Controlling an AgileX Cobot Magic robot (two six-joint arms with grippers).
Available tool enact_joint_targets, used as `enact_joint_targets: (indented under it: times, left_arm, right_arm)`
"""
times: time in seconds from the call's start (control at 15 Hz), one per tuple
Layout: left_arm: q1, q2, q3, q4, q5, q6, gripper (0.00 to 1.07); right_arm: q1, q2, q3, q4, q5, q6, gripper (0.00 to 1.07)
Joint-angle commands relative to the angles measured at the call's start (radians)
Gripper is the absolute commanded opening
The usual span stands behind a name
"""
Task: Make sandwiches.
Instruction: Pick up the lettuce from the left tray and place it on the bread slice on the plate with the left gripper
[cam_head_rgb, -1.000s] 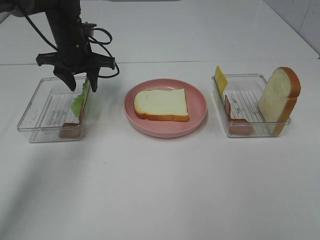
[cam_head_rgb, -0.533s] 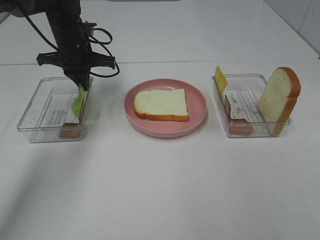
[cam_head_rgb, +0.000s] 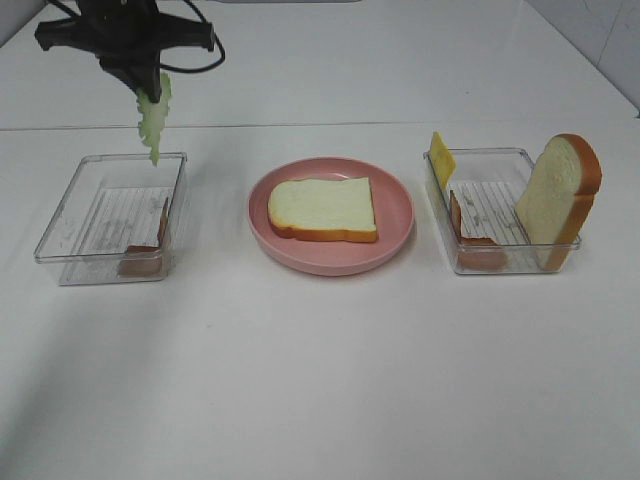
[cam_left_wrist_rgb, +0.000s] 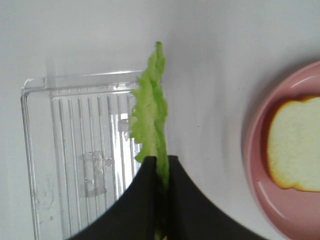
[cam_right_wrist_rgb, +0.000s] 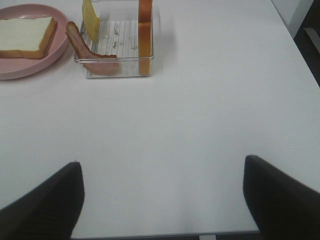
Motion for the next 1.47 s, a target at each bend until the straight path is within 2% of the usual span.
enact_joint_targets:
  times: [0.07, 0.2, 0.27, 0.33, 0.67, 0.87, 0.93, 1.07, 1.27, 1.33, 1.47]
  left_arm:
    - [-0.009, -0.022, -0.046, -0.087, 0.023, -0.006, 0.0]
    - [-0.009, -0.023, -0.062, -0.242, -0.036, 0.002, 0.0]
    - [-0.016, -0.013, -0.062, -0.36, -0.074, 0.023, 0.0]
    - [-0.031, -0.002, -0.062, -0.417, -0.105, 0.053, 0.0]
    - [-0.127, 0.084, -0.062, -0.59, -0.212, 0.108, 0.0]
    - [-0.169, 0.171, -0.062, -0.816, -0.275, 0.218, 0.0]
    - [-0.172, 0.185, -0.062, -0.851, -0.284, 0.237, 0.0]
    - [-0.165, 0.248, -0.062, -0.943, -0.284, 0.319, 0.0]
    - [-0.152, 0.297, -0.062, -0.941, -0.256, 0.302, 0.0]
    - [-0.14, 0.308, -0.062, -0.926, -0.243, 0.278, 0.0]
    - [-0.122, 0.313, -0.062, -0.834, -0.227, 0.233, 0.0]
  right_arm:
    - [-0.005, -0.03, 0.003, -0.003, -0.001, -0.009, 0.85]
    - [-0.005, -0.03, 0.003, -0.003, -0.001, -0.009, 0.85]
    - [-0.005, -0.03, 0.003, -0.003, -0.001, -0.009, 0.85]
    - [-0.005, -0.03, 0.003, -0.003, -0.001, -0.009, 0.85]
    - [-0.005, -0.03, 0.003, -0.001, -0.001, -0.009, 0.85]
    - [-0.005, -0.03, 0.003, -0.001, -0.001, -0.009, 0.85]
    - [-0.005, -0.03, 0.003, -0.001, -0.001, -0.009, 0.85]
    - [-0.005, -0.03, 0.003, -0.001, -0.001, -0.009, 0.85]
    - [-0.005, -0.03, 0.003, -0.001, -0.001, -0.009, 0.85]
    - [-0.005, -0.03, 0.003, -0.001, -0.001, -0.009, 0.85]
    - [-0.005, -0.029, 0.003, -0.001, -0.001, -0.009, 0.85]
